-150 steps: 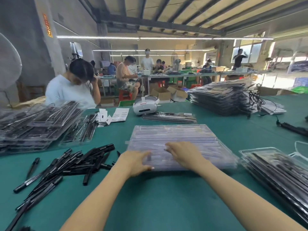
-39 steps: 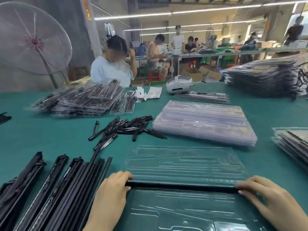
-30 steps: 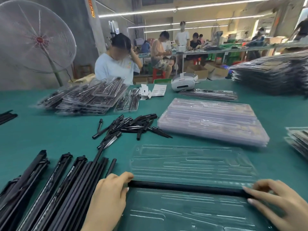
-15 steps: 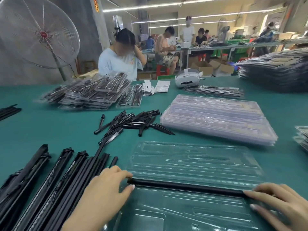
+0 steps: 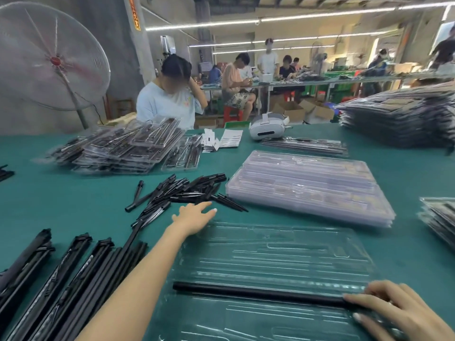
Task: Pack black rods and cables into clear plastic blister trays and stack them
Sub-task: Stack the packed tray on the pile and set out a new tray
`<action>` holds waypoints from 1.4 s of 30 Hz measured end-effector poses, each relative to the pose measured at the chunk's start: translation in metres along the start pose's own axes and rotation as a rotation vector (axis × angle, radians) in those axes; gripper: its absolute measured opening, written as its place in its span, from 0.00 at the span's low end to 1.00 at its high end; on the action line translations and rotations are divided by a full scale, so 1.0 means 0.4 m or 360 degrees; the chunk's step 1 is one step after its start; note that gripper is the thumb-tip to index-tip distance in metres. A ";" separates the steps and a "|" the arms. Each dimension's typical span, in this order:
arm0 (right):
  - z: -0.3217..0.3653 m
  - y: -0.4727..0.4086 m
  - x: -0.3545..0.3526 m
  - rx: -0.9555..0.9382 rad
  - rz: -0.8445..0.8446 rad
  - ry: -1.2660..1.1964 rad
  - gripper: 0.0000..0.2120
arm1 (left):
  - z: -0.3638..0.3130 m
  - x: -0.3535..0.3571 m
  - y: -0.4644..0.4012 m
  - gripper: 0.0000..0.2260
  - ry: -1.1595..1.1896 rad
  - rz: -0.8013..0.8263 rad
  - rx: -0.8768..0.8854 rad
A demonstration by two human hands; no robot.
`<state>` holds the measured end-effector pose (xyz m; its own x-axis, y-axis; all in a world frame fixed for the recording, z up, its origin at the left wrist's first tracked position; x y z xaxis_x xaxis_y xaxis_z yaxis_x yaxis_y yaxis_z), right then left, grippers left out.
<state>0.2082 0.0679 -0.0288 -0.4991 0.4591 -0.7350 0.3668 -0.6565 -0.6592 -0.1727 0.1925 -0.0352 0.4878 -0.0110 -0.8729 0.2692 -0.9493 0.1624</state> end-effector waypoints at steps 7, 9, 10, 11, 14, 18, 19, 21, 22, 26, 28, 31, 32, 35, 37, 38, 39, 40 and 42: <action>0.000 0.001 -0.004 -0.0066 0.0066 0.0052 0.27 | 0.013 -0.052 0.032 0.10 0.0383 -0.0484 0.0058; 0.001 0.006 -0.005 -0.0072 0.0116 0.0039 0.26 | -0.002 -0.094 0.077 0.04 0.0452 -0.0644 0.0226; 0.001 0.008 -0.008 -0.0061 0.0136 0.0035 0.25 | -0.015 -0.113 0.104 0.03 0.0492 -0.0708 0.0329; 0.002 0.010 -0.010 -0.0046 0.0160 0.0031 0.25 | -0.030 -0.127 0.134 0.05 0.0547 -0.0755 0.0424; 0.005 0.016 -0.015 0.0016 0.0236 -0.0005 0.24 | -0.086 -0.135 0.236 0.14 0.0733 -0.0708 0.0663; 0.009 0.023 -0.021 0.0104 0.0339 -0.0035 0.23 | -0.190 -0.073 0.381 0.12 0.0769 -0.0149 0.1051; 0.010 0.024 -0.024 0.0113 0.0365 -0.0040 0.23 | -0.218 -0.054 0.418 0.08 0.0699 -0.0015 0.1175; 0.013 0.025 -0.029 0.0116 0.0407 -0.0048 0.23 | -0.265 -0.015 0.483 0.09 0.0550 0.0197 0.1374; 0.014 0.025 -0.031 0.0122 0.0425 -0.0059 0.23 | -0.284 0.006 0.507 0.11 0.0458 0.0283 0.1445; 0.015 0.026 -0.033 0.0123 0.0477 -0.0048 0.21 | -0.358 0.099 0.569 0.22 -0.0180 0.0259 0.1848; 0.014 0.029 -0.036 0.0143 0.0509 -0.0063 0.20 | -0.381 0.139 0.581 0.19 -0.0257 0.0256 0.1950; 0.009 0.032 -0.039 0.0140 0.0533 -0.0065 0.19 | -0.386 0.189 0.572 0.18 -0.0182 0.0315 0.1937; 0.007 0.032 -0.040 0.0153 0.0545 -0.0075 0.17 | -0.382 0.199 0.566 0.18 -0.0168 0.0323 0.1905; 0.006 0.033 -0.038 0.0155 0.0579 -0.0063 0.16 | -0.356 0.214 0.551 0.15 -0.0210 0.0279 0.1850; 0.006 0.035 -0.034 0.0149 0.0648 -0.0053 0.17 | -0.337 0.213 0.555 0.15 -0.0478 0.0008 0.1954; 0.005 0.036 -0.033 0.0154 0.0680 -0.0058 0.18 | -0.329 0.210 0.560 0.17 -0.0565 -0.0037 0.1944; 0.005 0.036 -0.033 0.0161 0.0691 -0.0062 0.18 | -0.323 0.208 0.561 0.18 -0.0597 -0.0063 0.1910; 0.005 0.035 -0.035 0.0159 0.0681 -0.0059 0.18 | -0.315 0.210 0.561 0.19 -0.0620 -0.0070 0.1890; 0.008 0.033 -0.038 0.0137 0.0646 -0.0034 0.18 | -0.304 0.214 0.566 0.18 -0.0671 -0.0085 0.1843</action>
<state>0.2182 0.0502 -0.0259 -0.3442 0.1408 -0.9283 0.4708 -0.8295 -0.3004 0.0311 0.0149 -0.0171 0.1351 0.1396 -0.9809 -0.7183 -0.6681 -0.1940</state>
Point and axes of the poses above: each hand's wrist, its own y-axis away from the middle knuckle, its own x-axis out of the palm, z = x × y, the point moved 5 cm from there along -y, towards the middle knuckle, and after that the axes turned 5 degrees about y, right-handed, at the moved point
